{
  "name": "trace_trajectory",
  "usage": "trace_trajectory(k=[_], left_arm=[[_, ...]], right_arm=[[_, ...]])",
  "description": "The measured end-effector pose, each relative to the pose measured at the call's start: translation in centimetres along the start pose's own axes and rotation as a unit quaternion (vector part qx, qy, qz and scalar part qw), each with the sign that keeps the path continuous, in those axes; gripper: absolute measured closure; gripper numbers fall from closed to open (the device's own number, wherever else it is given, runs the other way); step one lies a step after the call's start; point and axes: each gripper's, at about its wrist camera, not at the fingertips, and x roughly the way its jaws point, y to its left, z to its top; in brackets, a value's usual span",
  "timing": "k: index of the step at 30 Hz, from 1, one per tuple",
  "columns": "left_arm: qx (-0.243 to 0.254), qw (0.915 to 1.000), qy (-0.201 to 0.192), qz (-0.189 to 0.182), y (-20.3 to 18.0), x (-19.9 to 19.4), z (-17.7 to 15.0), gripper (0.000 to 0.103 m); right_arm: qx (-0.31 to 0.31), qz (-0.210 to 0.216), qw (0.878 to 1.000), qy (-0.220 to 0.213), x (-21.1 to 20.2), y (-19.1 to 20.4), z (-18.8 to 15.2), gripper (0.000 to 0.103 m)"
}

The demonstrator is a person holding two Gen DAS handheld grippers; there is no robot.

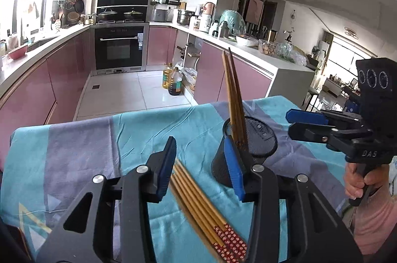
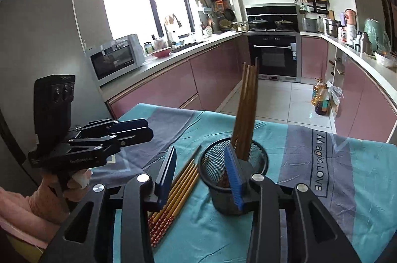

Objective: Organize utensils
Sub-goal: 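Move the left tool back to grasp a chopstick while the right tool grasps another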

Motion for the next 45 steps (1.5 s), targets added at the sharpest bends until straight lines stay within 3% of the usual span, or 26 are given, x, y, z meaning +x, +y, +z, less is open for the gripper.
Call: trace_trajectory(k=[6,9,15,26,30,38,45], left_arm=[[-0.015,0.9974,0.07,0.013,1.8,1.4,-5.1,0.062],[-0.02,0.9939,0.106,0.021,2.1,2.6,-7.2,0.062],[-0.013,0.9897,0.139,0.033,1.6,5.0,-8.9,0.062],[-0.014,0.9865,0.154,0.052,1.5,6.8,-8.8,0.063],[-0.012,0.9859,0.155,0.061,1.3,6.8,-8.7,0.063],[-0.021,0.9858,0.153,0.066,1.7,6.4,-8.8,0.072],[-0.026,0.9845,0.161,0.064,2.2,6.2,-8.7,0.071]], right_arm=[[-0.011,0.022,0.998,0.055,2.6,2.8,-3.5,0.064],[0.013,0.028,0.995,0.092,4.9,3.0,-5.4,0.064],[0.047,0.009,0.99,0.132,7.9,2.8,-7.6,0.065],[0.046,-0.015,0.988,0.145,9.4,2.8,-7.9,0.066],[0.038,-0.02,0.988,0.148,9.9,3.0,-7.9,0.066],[0.023,-0.042,0.987,0.155,10.2,3.1,-7.8,0.072],[0.027,-0.049,0.985,0.164,10.3,2.8,-7.7,0.075]])
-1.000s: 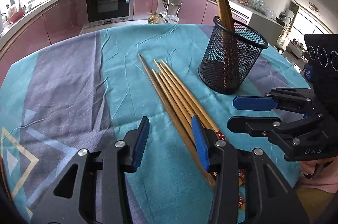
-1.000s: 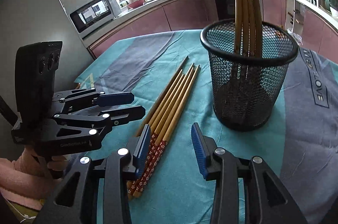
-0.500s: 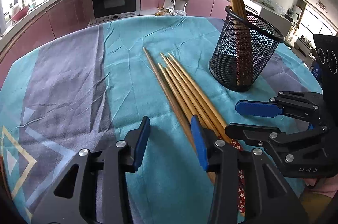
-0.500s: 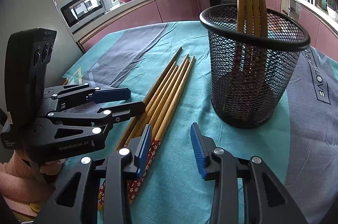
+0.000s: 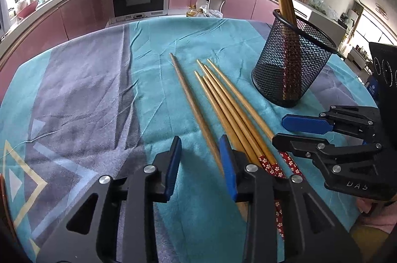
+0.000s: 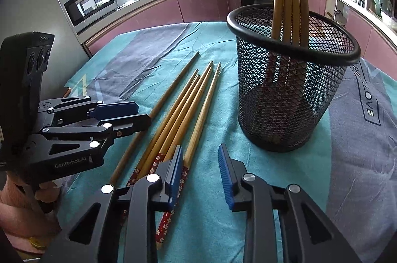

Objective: Organize utensils
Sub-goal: 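Move the left tool back to grasp a chopstick while the right tool grasps another, then lift the left tool's chopstick toward the cup while the right tool carries its own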

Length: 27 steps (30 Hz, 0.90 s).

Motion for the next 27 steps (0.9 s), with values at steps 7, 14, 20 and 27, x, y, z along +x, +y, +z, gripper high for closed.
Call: trace_trajectory(k=[7,14,20,27], left_arm=[[0.015,0.9998,0.006,0.009,-0.3,1.3,1.4,0.072],[-0.001,0.9999,0.005,0.009,0.0,2.0,2.2,0.089],[-0.029,0.9996,-0.001,0.0,0.4,1.4,1.7,0.094],[-0.04,0.9988,-0.015,-0.024,0.8,-0.7,0.7,0.095]], right_arm=[[-0.006,-0.014,1.0,0.001,1.2,0.4,1.1,0.079],[0.006,-0.019,1.0,-0.005,1.8,0.2,1.6,0.09],[0.054,0.011,0.998,-0.011,1.2,-1.6,1.2,0.097],[0.061,0.039,0.997,-0.034,-0.8,-2.2,0.8,0.097]])
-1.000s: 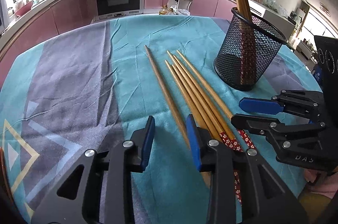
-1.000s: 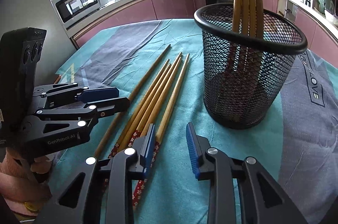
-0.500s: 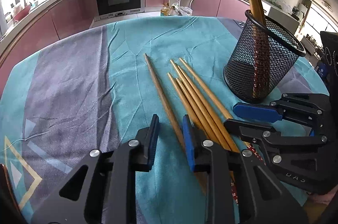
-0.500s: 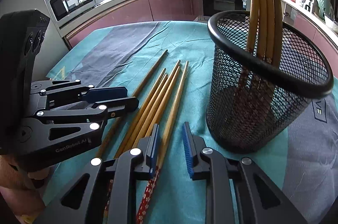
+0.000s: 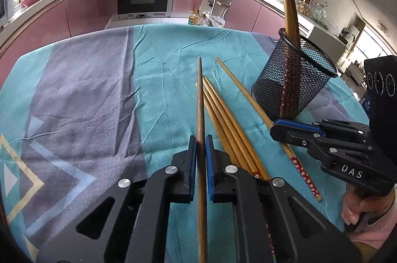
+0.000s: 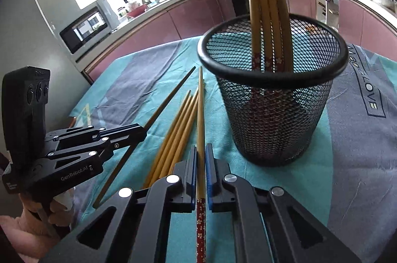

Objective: Organize utensils
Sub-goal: 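Lift the left tool's chopstick toward the cup while the right tool carries its own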

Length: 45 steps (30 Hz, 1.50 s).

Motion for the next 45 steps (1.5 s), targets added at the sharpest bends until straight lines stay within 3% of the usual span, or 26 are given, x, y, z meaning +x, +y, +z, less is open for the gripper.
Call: trace_trajectory(k=[5,14,20,27,28,36,45], left_arm=[[0.017,0.9997,0.012,-0.015,-0.8,-0.5,-1.2,0.095],[0.038,0.9987,0.032,-0.012,-1.0,0.6,-1.4,0.095],[0.043,0.9976,0.044,-0.032,-0.7,1.4,-0.4,0.083],[0.039,0.9981,0.043,-0.021,-0.8,2.3,0.4,0.091],[0.037,0.9982,0.042,-0.019,-0.8,2.3,0.4,0.095],[0.03,0.999,0.01,-0.032,-0.9,-0.2,0.6,0.096],[0.036,0.9949,-0.044,-0.084,-1.3,-5.6,2.1,0.096]], right_arm=[[-0.027,0.017,0.999,0.012,-0.2,1.2,-0.3,0.097],[-0.049,0.001,0.998,0.049,1.7,2.1,-0.5,0.095],[-0.05,-0.005,0.998,0.047,2.7,2.1,0.2,0.094],[-0.038,0.005,0.998,0.042,2.6,1.4,0.3,0.097],[-0.039,0.005,0.998,0.039,2.4,1.4,0.3,0.097],[-0.053,0.015,0.998,-0.002,-1.1,1.6,0.7,0.097],[-0.048,0.027,0.996,-0.065,-6.5,0.9,1.6,0.097]])
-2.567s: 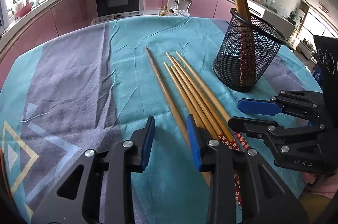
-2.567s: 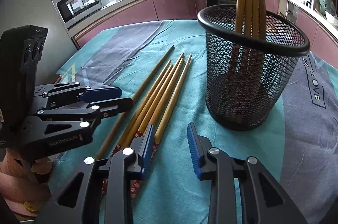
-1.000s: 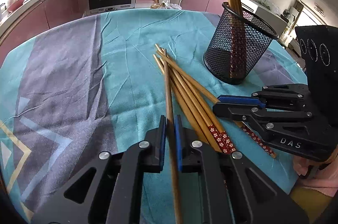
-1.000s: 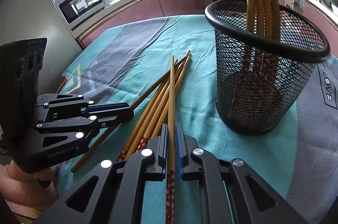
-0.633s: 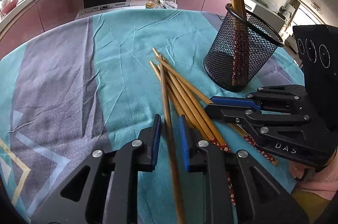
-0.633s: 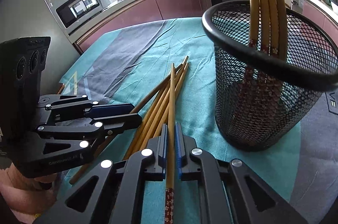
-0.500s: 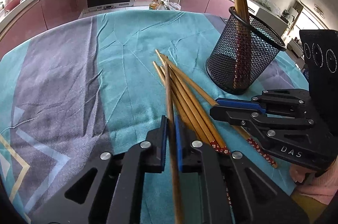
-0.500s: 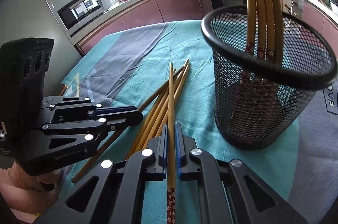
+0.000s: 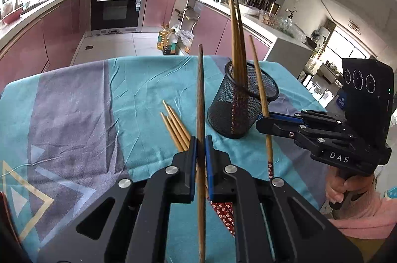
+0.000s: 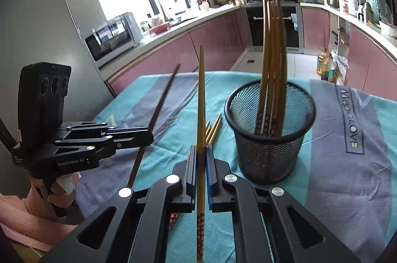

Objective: Organize utensils
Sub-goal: 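Lift the left tool's chopstick toward the cup while the right tool carries its own, then lower the left tool's chopstick into the mesh cup and open while the right tool does likewise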

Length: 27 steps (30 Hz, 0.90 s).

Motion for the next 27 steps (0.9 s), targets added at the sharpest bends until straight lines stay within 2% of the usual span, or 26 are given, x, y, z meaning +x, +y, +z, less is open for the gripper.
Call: trace_trajectory(k=[6,13,27], left_arm=[[0.009,0.9991,-0.031,-0.029,-1.1,-2.9,1.0,0.096],[0.02,0.9968,-0.062,-0.045,-2.5,-5.2,2.4,0.096],[0.035,0.9898,-0.121,-0.066,-4.9,-6.1,7.0,0.096]], right_arm=[[0.005,0.003,0.999,-0.036,-2.8,-0.8,0.8,0.097],[0.003,0.001,0.998,-0.067,-4.9,-1.2,1.8,0.097],[-0.024,-0.022,0.993,-0.113,-7.6,-1.5,5.2,0.097]])
